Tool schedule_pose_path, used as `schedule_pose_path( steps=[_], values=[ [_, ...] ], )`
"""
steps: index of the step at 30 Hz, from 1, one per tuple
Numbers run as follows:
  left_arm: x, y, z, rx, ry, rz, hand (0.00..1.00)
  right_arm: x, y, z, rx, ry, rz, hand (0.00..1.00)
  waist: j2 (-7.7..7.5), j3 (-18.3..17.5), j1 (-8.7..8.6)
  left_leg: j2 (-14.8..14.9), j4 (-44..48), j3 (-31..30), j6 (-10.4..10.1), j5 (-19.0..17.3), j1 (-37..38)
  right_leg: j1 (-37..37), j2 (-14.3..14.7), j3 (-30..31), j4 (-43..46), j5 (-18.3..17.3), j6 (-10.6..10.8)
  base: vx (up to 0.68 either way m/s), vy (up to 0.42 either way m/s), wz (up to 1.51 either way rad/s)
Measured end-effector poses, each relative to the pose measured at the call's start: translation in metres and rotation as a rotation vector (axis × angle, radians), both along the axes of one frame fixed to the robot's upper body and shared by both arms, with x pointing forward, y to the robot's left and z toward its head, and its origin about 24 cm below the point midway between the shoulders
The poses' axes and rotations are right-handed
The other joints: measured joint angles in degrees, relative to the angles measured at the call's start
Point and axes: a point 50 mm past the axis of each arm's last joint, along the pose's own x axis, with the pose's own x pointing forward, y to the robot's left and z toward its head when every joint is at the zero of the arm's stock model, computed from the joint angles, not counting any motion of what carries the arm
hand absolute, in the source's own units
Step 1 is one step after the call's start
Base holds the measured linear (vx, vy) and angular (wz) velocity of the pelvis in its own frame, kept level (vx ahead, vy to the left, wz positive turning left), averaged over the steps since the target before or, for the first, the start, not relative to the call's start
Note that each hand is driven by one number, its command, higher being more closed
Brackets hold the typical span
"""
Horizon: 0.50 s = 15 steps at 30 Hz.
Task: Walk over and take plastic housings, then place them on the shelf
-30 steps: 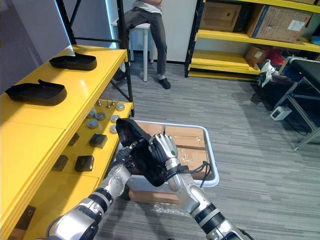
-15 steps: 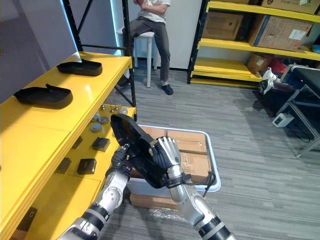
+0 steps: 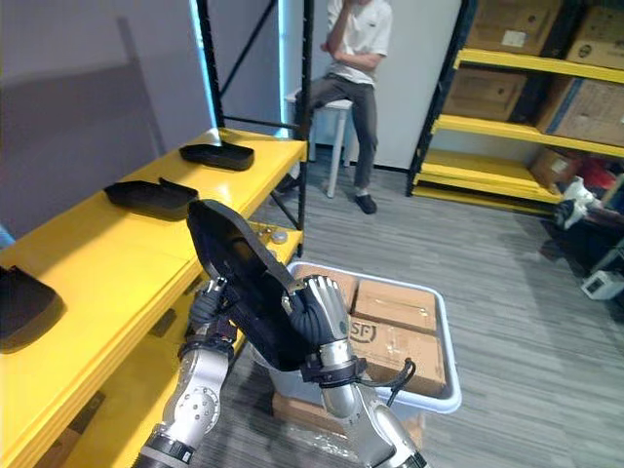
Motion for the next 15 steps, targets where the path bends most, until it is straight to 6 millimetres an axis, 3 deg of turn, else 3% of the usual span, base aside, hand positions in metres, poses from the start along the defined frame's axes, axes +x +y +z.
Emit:
schedule_pose_path(
  steps=[11, 12, 15],
  values=[
    [-0.014, 0.010, 0.010, 0.107, -0.076, 0.055, 1.00, -0.006, 0.002, -0.004, 0.091, 0.037, 0.048, 1.00, 0.13, -0.95, -0.57, -0.58, 0.02, -0.31, 0.09, 0.07, 0.34, 0.48, -0.57, -0.21, 0.01, 0.10, -0.16, 0.00, 0.003, 0.01],
    [-0.018, 0.013, 0.012, 0.124, -0.090, 0.070, 1.00, -0.007, 0.004, -0.004, 0.102, 0.040, 0.056, 0.00, 0.16, -0.96, -0.70, -0.69, 0.01, -0.98, 0.08, 0.06, 0.41, 1.13, -0.63, -0.86, 0.02, 0.06, -0.14, 0.01, 0.013, 0.21],
    [-0.024, 0.019, 0.016, 0.181, -0.116, 0.114, 1.00, -0.009, 0.008, -0.009, 0.122, 0.070, 0.089, 0.00, 0.49, -1.19, -0.20, -1.09, 0.00, -4.02, 0.04, 0.04, 0.08, 2.48, -0.69, -4.00, 0.03, -0.88, -0.12, -0.01, -0.005, 0.50]
  ],
)
